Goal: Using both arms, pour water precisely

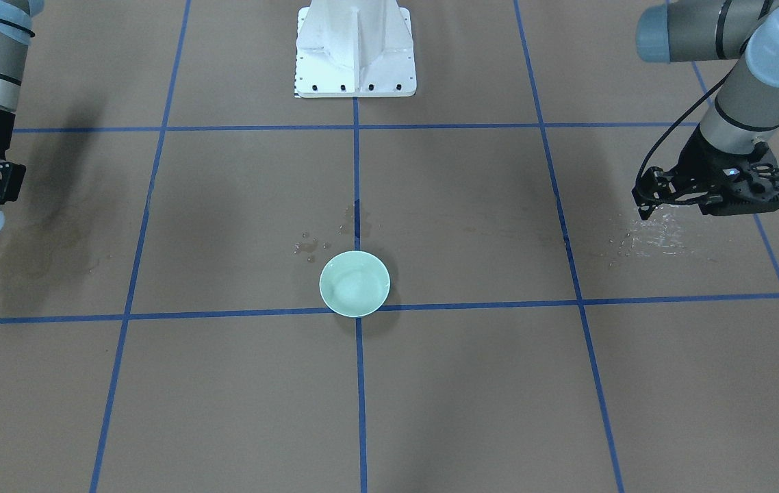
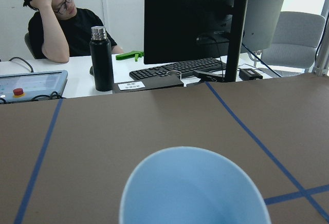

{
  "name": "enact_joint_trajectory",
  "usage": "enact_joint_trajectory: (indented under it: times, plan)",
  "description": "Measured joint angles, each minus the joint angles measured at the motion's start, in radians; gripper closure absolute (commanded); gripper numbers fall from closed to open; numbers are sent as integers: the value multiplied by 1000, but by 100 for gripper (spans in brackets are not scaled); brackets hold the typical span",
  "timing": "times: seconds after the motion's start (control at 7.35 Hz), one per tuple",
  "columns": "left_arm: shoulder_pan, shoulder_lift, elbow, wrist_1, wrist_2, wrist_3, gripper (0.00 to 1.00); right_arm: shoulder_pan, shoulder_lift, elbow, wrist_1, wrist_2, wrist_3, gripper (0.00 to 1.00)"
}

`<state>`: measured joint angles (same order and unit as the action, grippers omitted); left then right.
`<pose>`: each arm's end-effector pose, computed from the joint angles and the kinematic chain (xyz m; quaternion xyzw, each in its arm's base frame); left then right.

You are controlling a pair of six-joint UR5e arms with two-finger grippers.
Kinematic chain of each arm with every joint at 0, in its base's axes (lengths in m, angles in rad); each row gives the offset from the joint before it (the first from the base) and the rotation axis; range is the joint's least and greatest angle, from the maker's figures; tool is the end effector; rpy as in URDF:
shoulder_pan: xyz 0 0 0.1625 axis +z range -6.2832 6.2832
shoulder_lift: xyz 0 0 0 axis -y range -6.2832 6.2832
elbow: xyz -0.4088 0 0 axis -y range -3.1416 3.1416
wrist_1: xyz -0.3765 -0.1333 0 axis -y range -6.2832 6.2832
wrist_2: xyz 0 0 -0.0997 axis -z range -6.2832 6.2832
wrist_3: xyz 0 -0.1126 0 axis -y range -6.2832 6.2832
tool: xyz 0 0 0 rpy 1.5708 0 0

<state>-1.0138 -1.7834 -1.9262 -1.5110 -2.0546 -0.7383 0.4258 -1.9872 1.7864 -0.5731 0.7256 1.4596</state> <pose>0.2164 -0.5005 0.3981 0.0548 0.3322 -0.0251 0.9413 -0.2077 -0.3331 0.5924 0.4583 -0.2409 0.2888 0.8053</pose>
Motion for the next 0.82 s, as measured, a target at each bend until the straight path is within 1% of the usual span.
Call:
enact_joint_trajectory:
  times: [0.14, 0.27, 0.82]
  plan:
    - [1, 0, 0, 0, 0, -3, 0, -8, -13, -53, 57, -16, -6, 100]
    - [1, -1, -1, 0, 0, -4, 0, -20, -21, -80, 81, -24, -10, 100]
    - [1, -4, -2, 0, 0, -4, 0, -81, -38, -99, 93, -23, -9, 100]
